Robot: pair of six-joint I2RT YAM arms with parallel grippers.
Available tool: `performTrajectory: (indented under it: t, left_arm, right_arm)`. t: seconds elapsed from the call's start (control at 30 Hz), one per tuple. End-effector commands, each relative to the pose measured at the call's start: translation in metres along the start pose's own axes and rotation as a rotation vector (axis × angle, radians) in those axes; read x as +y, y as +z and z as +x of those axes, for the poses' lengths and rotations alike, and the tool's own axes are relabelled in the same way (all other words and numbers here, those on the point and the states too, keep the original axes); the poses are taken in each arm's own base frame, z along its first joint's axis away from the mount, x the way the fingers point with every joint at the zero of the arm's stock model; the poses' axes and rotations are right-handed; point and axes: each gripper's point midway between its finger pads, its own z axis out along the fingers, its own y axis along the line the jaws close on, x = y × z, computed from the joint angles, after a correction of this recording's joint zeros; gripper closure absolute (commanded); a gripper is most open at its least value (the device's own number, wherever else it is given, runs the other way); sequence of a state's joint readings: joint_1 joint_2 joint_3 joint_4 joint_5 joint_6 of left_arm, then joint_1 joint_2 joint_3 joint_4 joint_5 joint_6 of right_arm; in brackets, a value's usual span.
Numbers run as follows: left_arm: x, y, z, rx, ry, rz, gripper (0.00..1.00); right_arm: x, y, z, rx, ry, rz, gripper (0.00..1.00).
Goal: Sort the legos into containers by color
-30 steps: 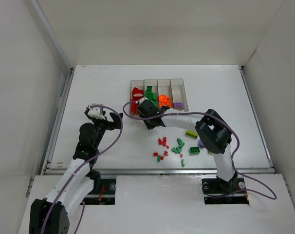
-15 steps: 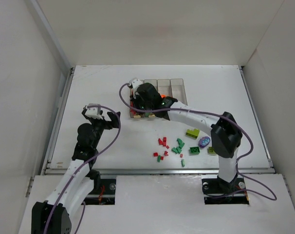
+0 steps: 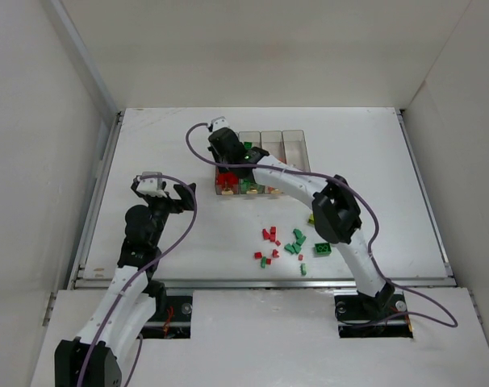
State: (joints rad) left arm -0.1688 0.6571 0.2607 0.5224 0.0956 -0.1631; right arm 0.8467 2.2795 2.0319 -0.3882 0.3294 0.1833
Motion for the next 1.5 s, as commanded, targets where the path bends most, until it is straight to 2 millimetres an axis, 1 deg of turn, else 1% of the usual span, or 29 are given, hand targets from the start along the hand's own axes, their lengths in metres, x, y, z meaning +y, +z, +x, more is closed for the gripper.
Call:
performTrajectory:
  t: [0.0,0.03,0.07,0.1,0.13,0.17,0.27,0.33,0.4,0.43,0.5,0.53,0.6,0.63,0.67,0.73,0.77,0.8,0.87,0.9,1.07,1.13,1.17,1.2,1.23,1.27,1.33,1.4,1.47]
  left_arm:
    - [-0.003,0.001,-0.021,-0.065,0.001,0.008,0.00]
    - [-0.003,0.001,-0.021,-0.065,0.001,0.008,0.00]
    - [-0.003,0.001,-0.021,-0.065,0.001,0.008,0.00]
    - [0.000,0.001,-0.021,-0.067,0.001,0.000,0.00]
    - [0.000,0.002,-0.019,-0.059,0.001,-0.003,0.00]
    - [0.000,0.002,-0.019,-0.059,0.001,-0.003,0.00]
    - [0.000,0.002,-0.019,-0.059,0.001,-0.003,0.00]
    - [-0.001,0.002,-0.018,-0.056,0.001,0.006,0.00]
    - [-0.001,0.002,-0.018,-0.056,0.001,0.006,0.00]
    - [-0.001,0.002,-0.018,-0.056,0.001,0.006,0.00]
    - [-0.001,0.002,-0.018,-0.056,0.001,0.006,0.00]
    - [-0.001,0.002,-0.018,-0.056,0.001,0.006,0.00]
    - [-0.003,0.001,-0.018,-0.054,0.001,0.015,0.00]
    - [-0.003,0.001,-0.018,-0.054,0.001,0.015,0.00]
    - [-0.003,0.001,-0.018,-0.054,0.001,0.015,0.00]
    - [-0.005,0.001,-0.018,-0.052,0.001,0.024,0.00]
    - [-0.005,0.001,-0.018,-0.052,0.001,0.024,0.00]
    - [-0.005,0.001,-0.018,-0.052,0.001,0.024,0.00]
    - [-0.005,0.001,-0.018,-0.052,0.001,0.024,0.00]
    - [-0.006,0.001,-0.017,-0.050,0.002,0.033,0.00]
    - [-0.007,0.002,-0.014,-0.039,0.001,0.040,0.00]
    - [-0.009,0.002,-0.014,-0.037,0.001,0.049,0.00]
    - [-0.007,0.002,-0.014,-0.037,0.002,0.049,0.00]
    - [-0.007,0.002,-0.014,-0.037,0.002,0.049,0.00]
    - [-0.007,0.002,-0.012,-0.028,0.001,0.047,0.00]
    - [-0.006,0.002,-0.012,-0.028,0.010,0.047,0.00]
    - [-0.006,0.002,-0.012,-0.028,0.010,0.047,0.00]
    - [-0.006,0.002,-0.012,-0.028,0.010,0.047,0.00]
    - [-0.006,0.002,-0.012,-0.028,0.010,0.047,0.00]
  right_arm:
    - [-0.022,-0.008,-0.033,-0.074,0.087,0.071,0.88]
    - [-0.026,-0.007,-0.032,-0.064,0.098,0.070,0.84]
    - [-0.022,-0.007,-0.031,-0.059,0.098,0.050,0.80]
    - [-0.025,-0.002,-0.027,-0.048,0.099,0.046,0.73]
    - [-0.023,-0.002,-0.027,-0.045,0.099,0.035,0.64]
    - [-0.022,-0.003,-0.024,-0.034,0.096,0.028,0.47]
    - [-0.025,-0.004,-0.018,-0.010,0.087,0.043,0.24]
    - [-0.026,-0.013,-0.030,-0.034,0.095,0.038,0.21]
    - [-0.037,-0.020,-0.031,-0.028,0.089,0.059,0.21]
    - [-0.040,-0.032,-0.042,-0.051,0.097,0.063,0.21]
    - [-0.045,-0.049,-0.047,-0.057,0.081,0.062,0.21]
    - [-0.048,-0.066,-0.046,-0.055,0.080,0.051,0.21]
    - [-0.049,-0.082,-0.034,-0.027,0.039,0.010,0.21]
    - [-0.043,-0.089,-0.023,-0.001,0.021,-0.041,0.21]
    - [-0.046,-0.099,0.002,0.048,0.000,-0.057,0.21]
    - [-0.044,-0.108,0.034,0.115,-0.043,-0.111,0.21]
    - [-0.038,-0.114,0.055,0.166,-0.047,-0.169,0.21]
    - [-0.041,-0.121,0.087,0.230,-0.065,-0.186,0.23]
    - [-0.037,-0.130,0.114,0.286,-0.054,-0.210,0.24]
    - [-0.041,-0.135,0.130,0.309,-0.046,-0.204,0.26]
    - [-0.034,-0.136,0.151,0.319,-0.006,-0.199,0.30]
    - [-0.025,-0.136,0.150,0.301,-0.008,-0.228,0.34]
    - [-0.015,-0.128,0.161,0.318,-0.026,-0.238,0.39]
    - [-0.015,-0.128,0.161,0.318,-0.026,-0.238,0.41]
    - [-0.013,-0.128,0.168,0.339,-0.037,-0.240,0.42]
    - [-0.015,-0.125,0.184,0.384,-0.046,-0.229,0.44]
    - [-0.016,-0.124,0.189,0.404,-0.026,-0.210,0.46]
    - [-0.026,-0.124,0.210,0.457,-0.013,-0.156,0.48]
    - [-0.026,-0.126,0.217,0.468,-0.013,-0.146,0.49]
